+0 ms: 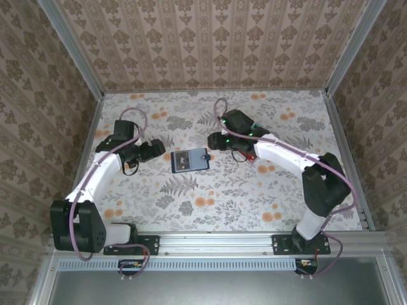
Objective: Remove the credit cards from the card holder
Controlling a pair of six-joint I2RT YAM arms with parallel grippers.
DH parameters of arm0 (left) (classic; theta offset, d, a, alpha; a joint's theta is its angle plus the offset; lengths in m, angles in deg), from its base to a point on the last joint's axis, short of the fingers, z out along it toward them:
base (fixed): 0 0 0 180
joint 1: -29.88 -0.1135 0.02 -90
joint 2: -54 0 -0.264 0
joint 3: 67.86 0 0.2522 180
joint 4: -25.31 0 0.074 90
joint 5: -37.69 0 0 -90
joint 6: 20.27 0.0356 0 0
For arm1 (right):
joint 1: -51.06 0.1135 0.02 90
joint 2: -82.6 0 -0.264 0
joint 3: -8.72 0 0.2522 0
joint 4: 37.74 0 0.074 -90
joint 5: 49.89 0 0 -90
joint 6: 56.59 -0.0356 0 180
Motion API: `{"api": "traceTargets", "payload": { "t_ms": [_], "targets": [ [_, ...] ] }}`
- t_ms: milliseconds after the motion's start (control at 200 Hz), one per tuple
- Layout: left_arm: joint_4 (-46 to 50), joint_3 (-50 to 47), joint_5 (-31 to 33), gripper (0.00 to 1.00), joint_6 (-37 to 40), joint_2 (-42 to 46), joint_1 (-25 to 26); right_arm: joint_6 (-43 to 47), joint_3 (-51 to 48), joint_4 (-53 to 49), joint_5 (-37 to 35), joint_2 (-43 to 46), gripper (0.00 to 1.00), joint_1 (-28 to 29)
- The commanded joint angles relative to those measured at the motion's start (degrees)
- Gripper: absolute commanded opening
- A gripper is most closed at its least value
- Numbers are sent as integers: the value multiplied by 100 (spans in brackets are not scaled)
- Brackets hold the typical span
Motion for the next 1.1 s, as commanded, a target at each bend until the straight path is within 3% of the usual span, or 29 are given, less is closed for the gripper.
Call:
{"api": "traceTargets", "payload": {
  "t_ms": [0, 315, 655, 865, 1090],
  "targets": [
    [-312, -214, -189, 96, -277, 107, -25, -1117, 195, 357, 506, -583, 49, 356],
    [-419, -415, -293, 95, -273, -28, -25, -1550, 1247, 360, 819, -1989, 44, 845],
    [-565, -364, -446, 96, -367, -297, -15, -1429, 2247, -600, 188, -2941, 42, 890],
    [-587, -301, -509, 97, -396, -441, 20, -1495, 2017, -855, 101, -2913, 41, 890],
    [-637, -175, -613, 97, -463, -746, 278, -2003, 939, -399, 427, -2375, 40, 912]
  ]
}}
